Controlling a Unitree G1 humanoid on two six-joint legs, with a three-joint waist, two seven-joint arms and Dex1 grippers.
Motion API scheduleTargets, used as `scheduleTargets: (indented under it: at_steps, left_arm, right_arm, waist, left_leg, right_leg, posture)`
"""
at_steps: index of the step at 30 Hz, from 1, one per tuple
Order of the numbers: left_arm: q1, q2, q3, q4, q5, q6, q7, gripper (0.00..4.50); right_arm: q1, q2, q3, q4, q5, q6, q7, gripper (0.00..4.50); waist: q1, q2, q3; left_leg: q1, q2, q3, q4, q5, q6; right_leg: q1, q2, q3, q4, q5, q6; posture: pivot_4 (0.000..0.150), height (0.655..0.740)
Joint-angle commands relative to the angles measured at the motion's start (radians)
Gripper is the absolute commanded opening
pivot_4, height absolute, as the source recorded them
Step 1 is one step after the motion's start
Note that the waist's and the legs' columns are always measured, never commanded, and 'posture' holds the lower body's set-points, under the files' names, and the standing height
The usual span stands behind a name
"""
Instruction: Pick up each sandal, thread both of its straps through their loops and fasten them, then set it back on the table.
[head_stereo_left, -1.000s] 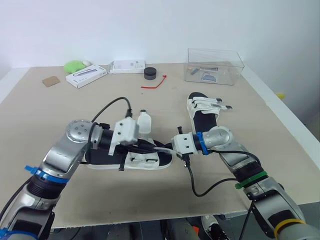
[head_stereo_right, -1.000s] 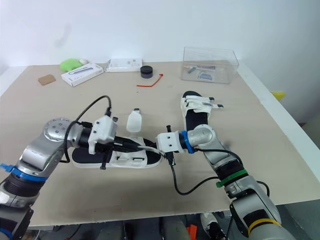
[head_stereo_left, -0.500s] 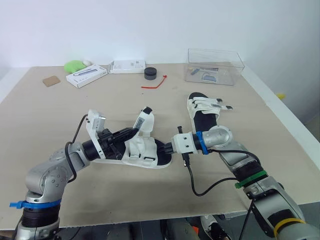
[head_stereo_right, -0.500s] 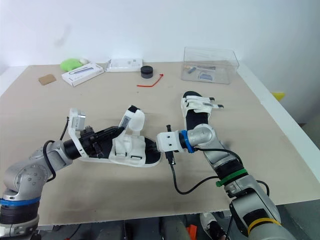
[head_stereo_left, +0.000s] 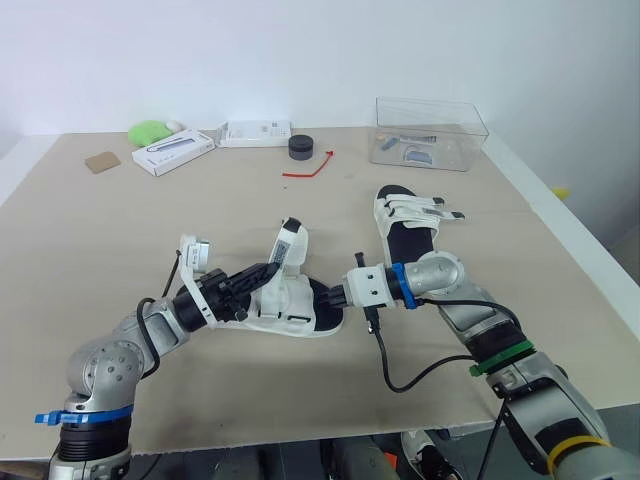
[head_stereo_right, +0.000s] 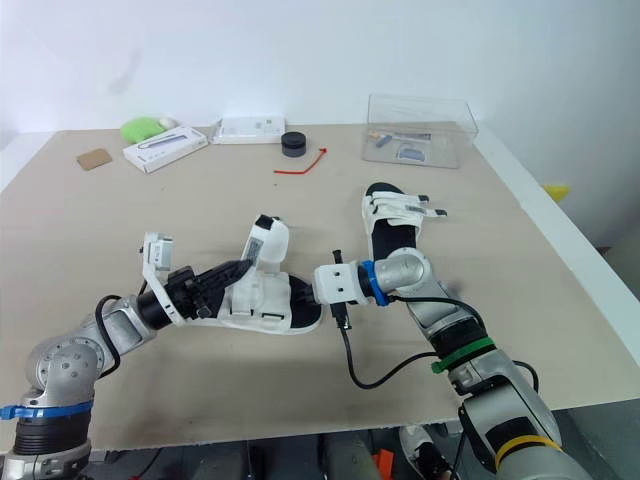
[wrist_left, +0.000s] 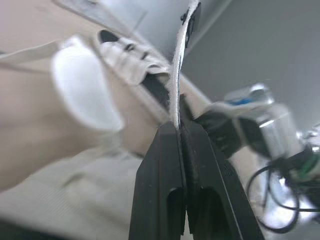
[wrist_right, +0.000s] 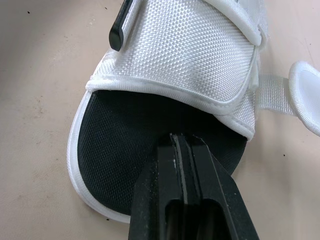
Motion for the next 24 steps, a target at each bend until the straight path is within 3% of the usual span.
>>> scheduleTargets:
  at_steps: [1,13,18,21,24]
  left_arm:
    - [-0.021,0.002,0.021,0.032,-0.022,0.002,0.002,0.08]
    - [-0.006,0.023,-0.03,0.116,0.141,-0.102,-0.056,0.08]
    - [-0.013,0.023,-0.033,0.121,0.146,-0.106,-0.073,0.08]
    - [-0.012,0.032,-0.021,0.121,0.15,-0.113,-0.074,0.87]
    - [-0.013,0.063,-0.008,0.112,0.161,-0.124,-0.085,2.3]
  right_arm:
    - [0.037,-0.025,0.035,0.03,-0.068,0.033,0.013,0.0]
    - [0.052,-0.035,0.033,0.003,-0.069,0.046,0.011,0.0]
    - [0.05,-0.035,0.035,0.002,-0.068,0.045,0.011,0.0]
    - [0.051,-0.035,0.035,0.001,-0.068,0.044,0.009,0.0]
    - [0.055,-0.036,0.035,-0.002,-0.069,0.045,0.008,0.0]
  waist:
    - [0.0,0.0,0.0]
    - [0.0,0.0,0.0]
    - [0.0,0.0,0.0]
    - [0.0,0.0,0.0]
    - [0.0,0.0,0.0]
  left_leg:
    - [0.0,0.0,0.0,0.0,0.0,0.0]
    - [-0.001,0.0,0.0,0.0,-0.001,-0.001]
    - [-0.001,0.0,0.0,0.0,-0.001,-0.001]
    - [-0.001,0.0,0.0,0.0,-0.001,-0.001]
    - [-0.001,0.0,0.0,-0.001,-0.001,-0.001]
  right_leg:
    - [0.0,0.0,0.0,0.0,0.0,0.0]
    - [0.0,0.0,0.0,-0.001,-0.001,0.0]
    - [0.0,0.0,0.0,-0.001,-0.001,0.0]
    - [0.0,0.0,0.0,-0.001,-0.001,0.0]
    - [-0.001,0.0,0.0,-0.001,-0.001,0.0]
  posture:
    - [0.15,0.74]
    - [0.15,0.74]
    - [0.15,0.74]
    - [0.15,0.74]
    - [0.15,0.74]
